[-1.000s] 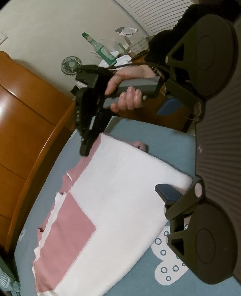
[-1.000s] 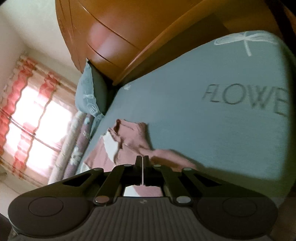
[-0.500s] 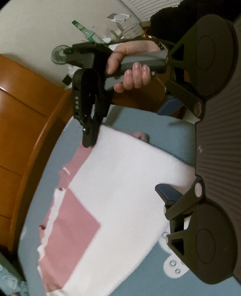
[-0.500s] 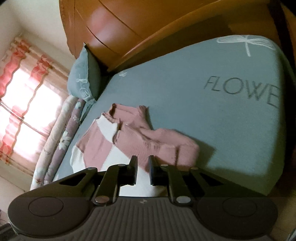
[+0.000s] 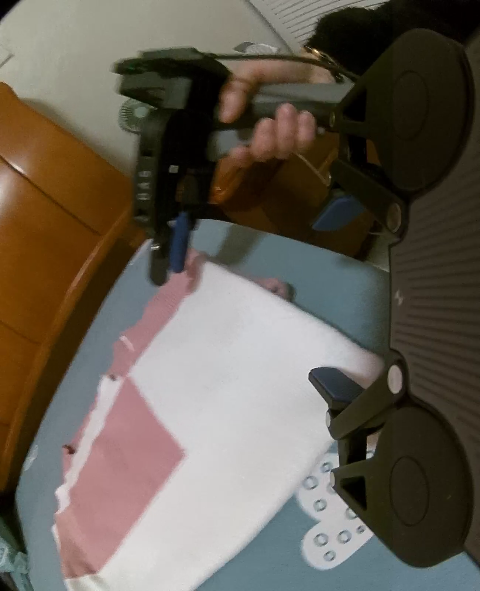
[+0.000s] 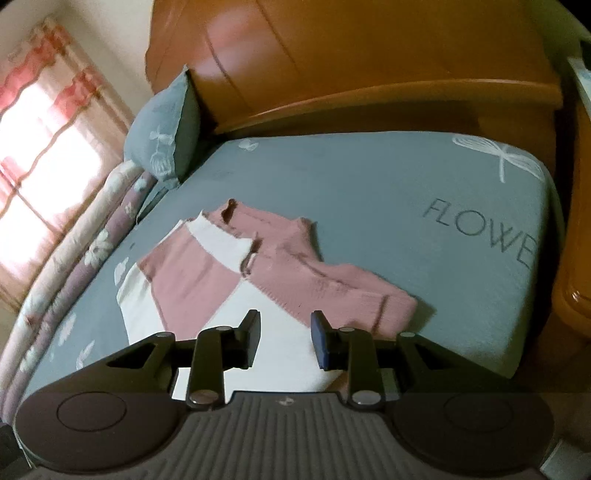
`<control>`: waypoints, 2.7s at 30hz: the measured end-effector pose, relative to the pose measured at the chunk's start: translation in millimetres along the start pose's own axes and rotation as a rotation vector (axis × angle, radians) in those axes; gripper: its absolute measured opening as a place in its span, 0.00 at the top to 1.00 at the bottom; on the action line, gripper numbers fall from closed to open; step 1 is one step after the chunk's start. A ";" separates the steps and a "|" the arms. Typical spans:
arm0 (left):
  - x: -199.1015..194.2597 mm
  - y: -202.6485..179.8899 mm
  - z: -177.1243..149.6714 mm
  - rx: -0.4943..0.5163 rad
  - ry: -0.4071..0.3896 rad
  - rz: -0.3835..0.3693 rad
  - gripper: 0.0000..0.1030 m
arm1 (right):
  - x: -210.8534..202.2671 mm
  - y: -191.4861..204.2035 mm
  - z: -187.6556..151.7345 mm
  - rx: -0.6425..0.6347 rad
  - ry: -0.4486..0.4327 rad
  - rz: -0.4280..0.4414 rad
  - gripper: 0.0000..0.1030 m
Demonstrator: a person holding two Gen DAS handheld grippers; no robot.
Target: Fold clothes
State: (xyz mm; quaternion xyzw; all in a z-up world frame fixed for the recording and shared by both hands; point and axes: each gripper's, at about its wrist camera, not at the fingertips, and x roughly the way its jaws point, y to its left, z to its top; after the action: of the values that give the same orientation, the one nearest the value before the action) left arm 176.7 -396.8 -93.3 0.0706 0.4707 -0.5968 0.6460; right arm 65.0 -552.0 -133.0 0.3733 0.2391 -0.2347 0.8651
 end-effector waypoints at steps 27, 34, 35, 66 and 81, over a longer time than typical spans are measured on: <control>-167.3 198.8 114.1 -0.445 -0.547 0.042 0.21 | 131.3 229.0 133.4 -0.357 0.156 0.439 0.75; -109.0 292.4 122.9 -0.715 -0.617 -0.119 0.21 | 277.0 234.2 109.5 -0.335 0.359 0.346 0.87; -100.3 300.4 123.5 -0.724 -0.620 -0.130 0.21 | 286.9 234.4 103.9 -0.339 0.363 0.348 0.87; -84.9 336.0 138.1 -0.701 -0.709 -0.077 0.22 | 330.6 170.5 134.3 -0.099 0.216 0.391 0.82; -77.6 304.9 128.8 -0.503 -0.659 0.079 0.22 | 349.9 171.5 153.8 -0.165 0.183 0.277 0.79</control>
State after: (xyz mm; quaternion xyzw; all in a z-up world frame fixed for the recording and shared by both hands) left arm 511.6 -341.5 -112.7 -0.2664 0.3668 -0.4287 0.7815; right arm 473.3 -643.4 -154.2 0.3502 0.2815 -0.0577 0.8915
